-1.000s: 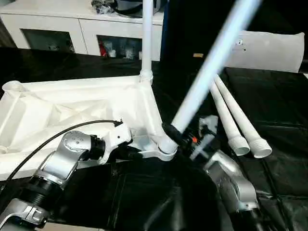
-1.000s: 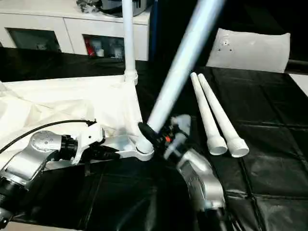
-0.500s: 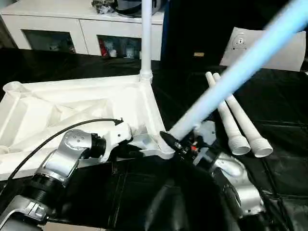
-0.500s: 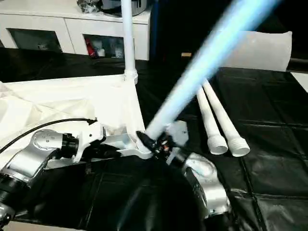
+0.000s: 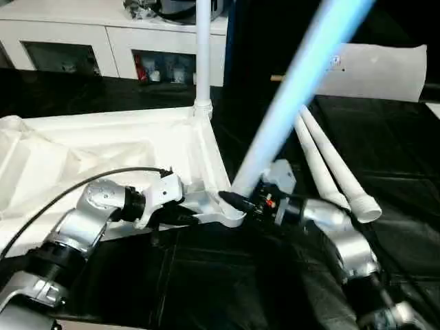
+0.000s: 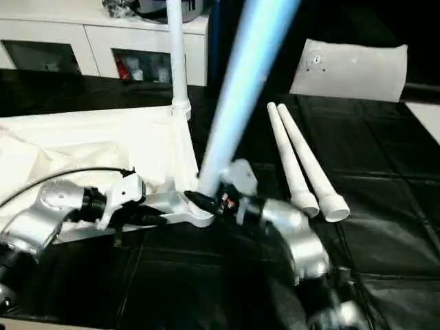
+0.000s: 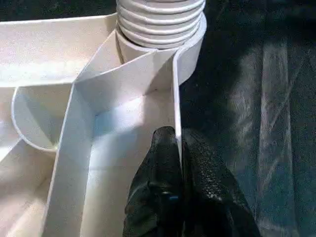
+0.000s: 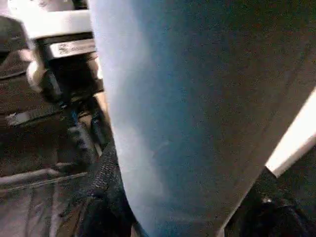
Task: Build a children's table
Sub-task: Insert table leg to table base
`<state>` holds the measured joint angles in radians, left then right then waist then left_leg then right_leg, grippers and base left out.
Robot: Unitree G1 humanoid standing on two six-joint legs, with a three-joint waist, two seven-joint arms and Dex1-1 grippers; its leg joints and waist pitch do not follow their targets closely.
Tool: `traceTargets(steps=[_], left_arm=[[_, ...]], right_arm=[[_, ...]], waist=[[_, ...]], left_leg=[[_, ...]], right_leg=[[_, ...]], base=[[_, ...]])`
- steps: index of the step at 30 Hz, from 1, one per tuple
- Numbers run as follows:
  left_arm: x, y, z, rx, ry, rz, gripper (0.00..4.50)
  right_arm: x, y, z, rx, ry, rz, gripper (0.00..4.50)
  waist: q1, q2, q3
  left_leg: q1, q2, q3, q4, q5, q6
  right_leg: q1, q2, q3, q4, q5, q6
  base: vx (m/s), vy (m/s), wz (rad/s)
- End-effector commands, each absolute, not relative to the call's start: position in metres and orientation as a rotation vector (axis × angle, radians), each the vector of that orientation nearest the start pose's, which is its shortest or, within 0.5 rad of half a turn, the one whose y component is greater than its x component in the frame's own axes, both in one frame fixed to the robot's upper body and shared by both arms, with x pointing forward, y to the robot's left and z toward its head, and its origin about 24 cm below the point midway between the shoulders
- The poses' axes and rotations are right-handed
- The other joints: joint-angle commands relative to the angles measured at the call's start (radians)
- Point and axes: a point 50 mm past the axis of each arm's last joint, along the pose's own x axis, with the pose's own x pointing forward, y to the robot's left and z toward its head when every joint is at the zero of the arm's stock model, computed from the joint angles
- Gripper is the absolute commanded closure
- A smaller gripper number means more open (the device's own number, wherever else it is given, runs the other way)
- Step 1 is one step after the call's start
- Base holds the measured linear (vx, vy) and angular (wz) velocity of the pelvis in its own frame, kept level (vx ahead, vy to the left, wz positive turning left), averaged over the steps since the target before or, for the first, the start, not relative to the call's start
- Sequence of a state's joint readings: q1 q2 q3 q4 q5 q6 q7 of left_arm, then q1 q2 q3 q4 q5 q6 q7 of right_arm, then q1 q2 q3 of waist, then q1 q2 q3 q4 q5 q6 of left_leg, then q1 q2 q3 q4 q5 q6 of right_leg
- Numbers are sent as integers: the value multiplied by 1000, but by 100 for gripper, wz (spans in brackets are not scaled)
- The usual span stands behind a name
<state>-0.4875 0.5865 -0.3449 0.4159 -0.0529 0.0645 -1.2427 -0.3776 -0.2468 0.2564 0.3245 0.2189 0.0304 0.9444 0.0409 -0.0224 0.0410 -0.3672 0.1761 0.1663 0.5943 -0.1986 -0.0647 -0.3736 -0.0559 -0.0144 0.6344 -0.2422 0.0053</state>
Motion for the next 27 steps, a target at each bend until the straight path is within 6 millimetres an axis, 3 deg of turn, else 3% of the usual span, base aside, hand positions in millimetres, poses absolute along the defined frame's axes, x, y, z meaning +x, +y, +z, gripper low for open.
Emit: traceTargets(steps=[1, 6, 8, 11, 13, 18, 19, 20, 23, 26, 27], left_arm=[[305, 176, 75, 629, 439, -1363, 450], [308, 175, 76, 654, 443, -1381, 450], [310, 175, 76, 662, 446, -1383, 450], [313, 175, 77, 682, 450, -1376, 450], [315, 176, 76, 686, 456, -1367, 450], [317, 179, 75, 670, 457, -1326, 450], [317, 180, 75, 673, 458, -1320, 450], [317, 181, 74, 675, 458, -1317, 450], [315, 185, 75, 627, 451, -1254, 450], [313, 188, 76, 584, 447, -1199, 450], [308, 187, 76, 552, 440, -1173, 450]], right_arm=[[264, -87, 11, -139, 379, 1364, 259], [259, -83, 10, -149, 414, 1435, 259], [258, -82, 9, -151, 416, 1444, 259], [253, -81, 7, -152, 423, 1466, 259], [251, -79, 6, -151, 420, 1469, 259], [250, -75, 5, -135, 393, 1431, 259], [250, -75, 5, -129, 388, 1420, 259], [251, -74, 5, -126, 386, 1415, 259], [259, -74, 7, -117, 338, 1311, 259], [267, -74, 8, -101, 310, 1214, 259], [274, -74, 10, -80, 294, 1133, 260]], waist=[[4, 9, -45], [7, 5, -47], [9, 3, -46], [11, 3, -41], [15, 11, -36], [17, 10, -30], [18, 15, -28], [18, 10, -29], [22, 16, -33], [16, 16, -29], [15, 22, -32]], left_leg=[[13, 52, -15, -83, -197, 17], [16, 54, -12, -81, -161, 23], [16, 53, -11, -81, -167, 23], [19, 54, -11, -84, -205, 13], [21, 55, -12, -89, -241, 0], [27, 56, -14, -98, -295, -20], [28, 56, -15, -100, -305, -23], [29, 56, -14, -100, -305, -22], [29, 56, -16, -101, -296, -25], [26, 59, -18, -107, -321, -38], [27, 56, -20, -106, -335, -38]], right_leg=[[27, -76, 37, -76, -58, -246], [30, -77, 36, -70, 36, -258], [30, -77, 36, -70, 35, -258], [28, -78, 37, -77, -21, -252], [24, -78, 39, -83, -69, -242], [22, -81, 42, -92, -165, -227], [20, -82, 43, -93, -181, -224], [22, -82, 45, -96, -196, -219], [23, -84, 46, -97, -208, -214], [19, -85, 44, -98, -254, -216], [18, -85, 44, -101, -293, -208]], base=[[0, 0, 0], [0, 0, 0], [0, 0, 0], [0, 0, 0], [0, 0, 0], [0, 0, 0], [0, 0, 0], [0, 0, 0], [0, 0, 0], [0, 0, 0], [0, 0, 0]])
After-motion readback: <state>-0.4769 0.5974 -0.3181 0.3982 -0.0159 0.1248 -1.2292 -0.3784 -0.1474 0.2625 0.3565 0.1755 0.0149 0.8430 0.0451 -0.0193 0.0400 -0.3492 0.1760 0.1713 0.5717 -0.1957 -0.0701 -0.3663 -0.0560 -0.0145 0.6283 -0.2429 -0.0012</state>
